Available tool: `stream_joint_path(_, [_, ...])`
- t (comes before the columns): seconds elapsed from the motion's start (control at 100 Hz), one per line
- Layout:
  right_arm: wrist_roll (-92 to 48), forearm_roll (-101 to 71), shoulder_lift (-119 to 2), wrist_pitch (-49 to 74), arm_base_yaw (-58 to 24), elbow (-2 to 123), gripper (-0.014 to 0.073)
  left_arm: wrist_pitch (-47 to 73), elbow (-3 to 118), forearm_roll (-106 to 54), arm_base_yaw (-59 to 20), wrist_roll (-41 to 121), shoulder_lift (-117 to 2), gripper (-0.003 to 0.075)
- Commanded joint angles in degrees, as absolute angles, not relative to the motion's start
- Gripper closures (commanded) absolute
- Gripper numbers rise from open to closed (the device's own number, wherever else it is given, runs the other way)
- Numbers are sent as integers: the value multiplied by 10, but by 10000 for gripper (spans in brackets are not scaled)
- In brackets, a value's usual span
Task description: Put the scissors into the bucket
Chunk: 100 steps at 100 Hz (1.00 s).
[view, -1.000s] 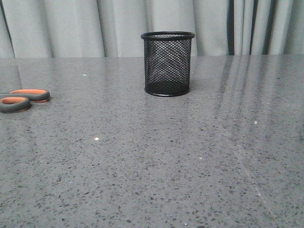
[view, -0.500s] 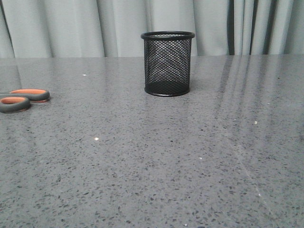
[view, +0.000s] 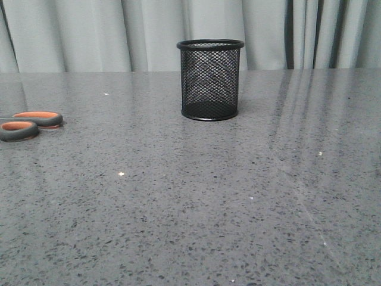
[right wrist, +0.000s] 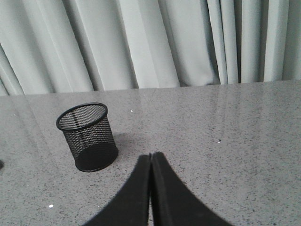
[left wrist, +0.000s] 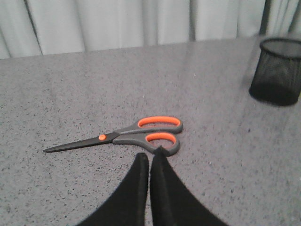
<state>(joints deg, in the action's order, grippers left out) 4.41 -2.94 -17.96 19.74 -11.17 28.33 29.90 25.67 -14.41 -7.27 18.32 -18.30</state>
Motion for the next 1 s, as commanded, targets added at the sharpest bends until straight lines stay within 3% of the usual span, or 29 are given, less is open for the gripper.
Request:
stream_joint_path(0.0, [41, -17, -216, 175, -109, 326, 641, 317, 320, -148, -72, 264, -239, 732])
stream_joint_path(0.08, [41, -17, -228, 172, -109, 335, 641, 360, 359, -148, -72, 333, -284, 672])
stream_joint_path(0.25, [41, -17, -237, 176, -109, 335, 641, 391, 420, -148, -72, 467, -366, 392])
stream_joint_path(0.32, [41, -17, -237, 176, -109, 335, 641, 390, 442, -146, -72, 520, -399, 335])
stream_joint_path(0.48, [41, -19, -237, 176, -109, 335, 641, 423, 496, -106, -81, 551, -490, 332])
stream_joint_path(0.79, [41, -19, -237, 178, -109, 335, 641, 555, 625, 77, -175, 551, -697, 332])
stream_joint_path(0.99, [41, -19, -237, 181, -109, 335, 641, 587, 706, 183, -174, 580, -774, 332])
